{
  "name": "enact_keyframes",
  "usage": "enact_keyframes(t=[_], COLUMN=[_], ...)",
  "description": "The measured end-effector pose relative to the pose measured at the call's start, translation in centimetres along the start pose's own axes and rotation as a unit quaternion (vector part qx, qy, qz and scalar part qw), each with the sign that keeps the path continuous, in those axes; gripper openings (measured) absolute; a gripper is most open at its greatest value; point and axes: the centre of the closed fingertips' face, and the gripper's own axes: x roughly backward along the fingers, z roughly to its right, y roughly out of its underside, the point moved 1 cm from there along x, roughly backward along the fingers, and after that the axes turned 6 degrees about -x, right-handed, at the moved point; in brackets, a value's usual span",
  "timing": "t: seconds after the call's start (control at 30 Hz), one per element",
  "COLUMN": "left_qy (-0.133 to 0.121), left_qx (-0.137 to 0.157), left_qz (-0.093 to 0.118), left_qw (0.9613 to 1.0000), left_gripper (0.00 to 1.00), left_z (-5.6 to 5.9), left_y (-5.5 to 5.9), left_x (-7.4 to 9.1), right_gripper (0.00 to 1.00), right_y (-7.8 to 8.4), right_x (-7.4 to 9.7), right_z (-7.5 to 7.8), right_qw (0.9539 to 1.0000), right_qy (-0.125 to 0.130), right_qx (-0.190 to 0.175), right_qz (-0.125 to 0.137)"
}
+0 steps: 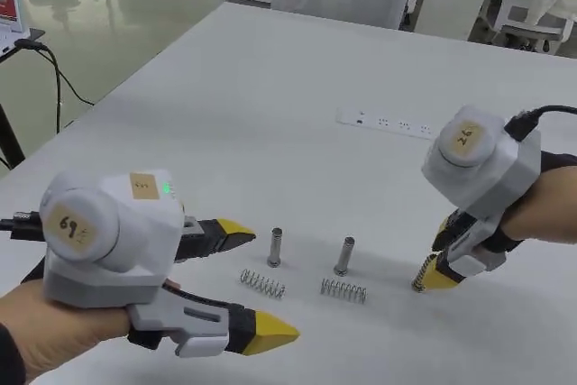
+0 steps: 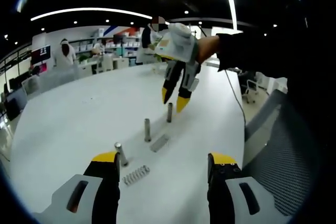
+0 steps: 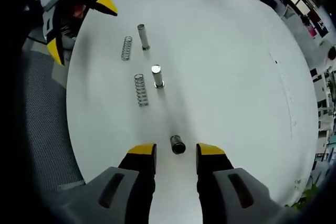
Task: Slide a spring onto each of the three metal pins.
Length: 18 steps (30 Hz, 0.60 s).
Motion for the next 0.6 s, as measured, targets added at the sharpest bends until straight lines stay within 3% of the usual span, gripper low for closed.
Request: enact_keyframes(t=[0.2,0.33,0.43,0.6], left_qy=[0.001,0.004,0.007,0.011], left_qx=[-0.001,-0.001,-0.003,-0.005], left_qz=[-0.001,-0.004,-0.005,-0.008], left_qw=[1.0000,1.0000,1.0000,0.9999], left_gripper=[0.63,0.62,0.62,0.61], left_z=[0.0,0.1,0.3,0.5], left_y=[0.1,0.2,0.2,0.3], left_x=[0.0,-0.1,-0.2,-0.3], right_gripper=[0.28,0.23,0.19,0.15], right_y=[-1.0,-2.8,-3.6,-4.1], right_x=[1.5,1.8,1.3,-1.5], right_z=[-1.1,-3.1,-3.8,-5.3], right_qw=[0.9996,0.9980,0.9972,0.9960], right_qy=[0.001,-0.025,-0.031,-0.052], right_qx=[0.009,0.019,0.029,0.048], right_qz=[0.025,0.055,0.062,0.054])
